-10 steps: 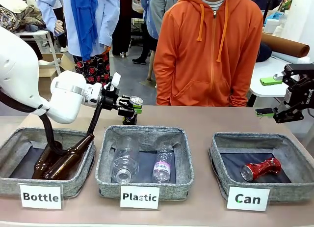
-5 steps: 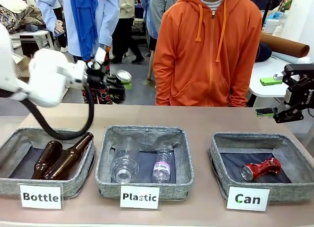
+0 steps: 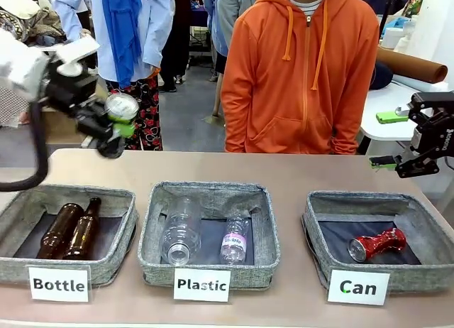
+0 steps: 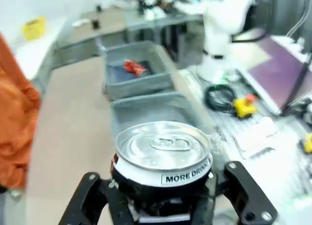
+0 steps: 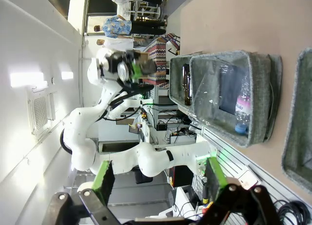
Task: Sort the can waste into the basket.
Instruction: Pick up the can waste from the table and place it in the right Fabric basket.
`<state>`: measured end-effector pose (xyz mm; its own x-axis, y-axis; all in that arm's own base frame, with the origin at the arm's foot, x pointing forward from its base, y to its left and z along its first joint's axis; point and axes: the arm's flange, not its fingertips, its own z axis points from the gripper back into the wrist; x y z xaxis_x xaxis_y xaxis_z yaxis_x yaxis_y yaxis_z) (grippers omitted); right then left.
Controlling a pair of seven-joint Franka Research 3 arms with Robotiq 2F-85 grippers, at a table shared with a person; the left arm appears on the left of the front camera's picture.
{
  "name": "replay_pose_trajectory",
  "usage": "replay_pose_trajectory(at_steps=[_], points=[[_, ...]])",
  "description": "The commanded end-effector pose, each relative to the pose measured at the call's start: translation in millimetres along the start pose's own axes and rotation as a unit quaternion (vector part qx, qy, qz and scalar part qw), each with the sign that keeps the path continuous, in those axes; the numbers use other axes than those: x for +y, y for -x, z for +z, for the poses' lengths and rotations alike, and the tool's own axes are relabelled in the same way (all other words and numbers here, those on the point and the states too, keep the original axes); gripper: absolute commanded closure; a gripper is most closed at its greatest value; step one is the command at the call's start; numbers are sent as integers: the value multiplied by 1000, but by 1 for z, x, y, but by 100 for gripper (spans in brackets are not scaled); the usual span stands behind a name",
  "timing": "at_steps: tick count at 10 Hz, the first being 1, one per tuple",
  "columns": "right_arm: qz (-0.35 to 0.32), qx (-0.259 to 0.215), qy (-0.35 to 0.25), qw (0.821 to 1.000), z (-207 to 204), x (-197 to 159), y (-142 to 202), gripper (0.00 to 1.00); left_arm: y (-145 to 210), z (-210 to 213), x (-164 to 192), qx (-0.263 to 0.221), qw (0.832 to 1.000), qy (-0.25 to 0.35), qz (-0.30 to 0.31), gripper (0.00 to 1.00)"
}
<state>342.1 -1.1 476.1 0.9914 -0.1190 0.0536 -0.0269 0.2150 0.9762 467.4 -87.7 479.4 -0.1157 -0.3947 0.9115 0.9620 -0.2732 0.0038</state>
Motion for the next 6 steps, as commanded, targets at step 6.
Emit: replay_pose_trajectory(at_steps=[6], points=[[-7, 1, 0, 1000, 0, 4, 1, 0, 9, -1, -26, 13, 1000, 14, -4, 100]])
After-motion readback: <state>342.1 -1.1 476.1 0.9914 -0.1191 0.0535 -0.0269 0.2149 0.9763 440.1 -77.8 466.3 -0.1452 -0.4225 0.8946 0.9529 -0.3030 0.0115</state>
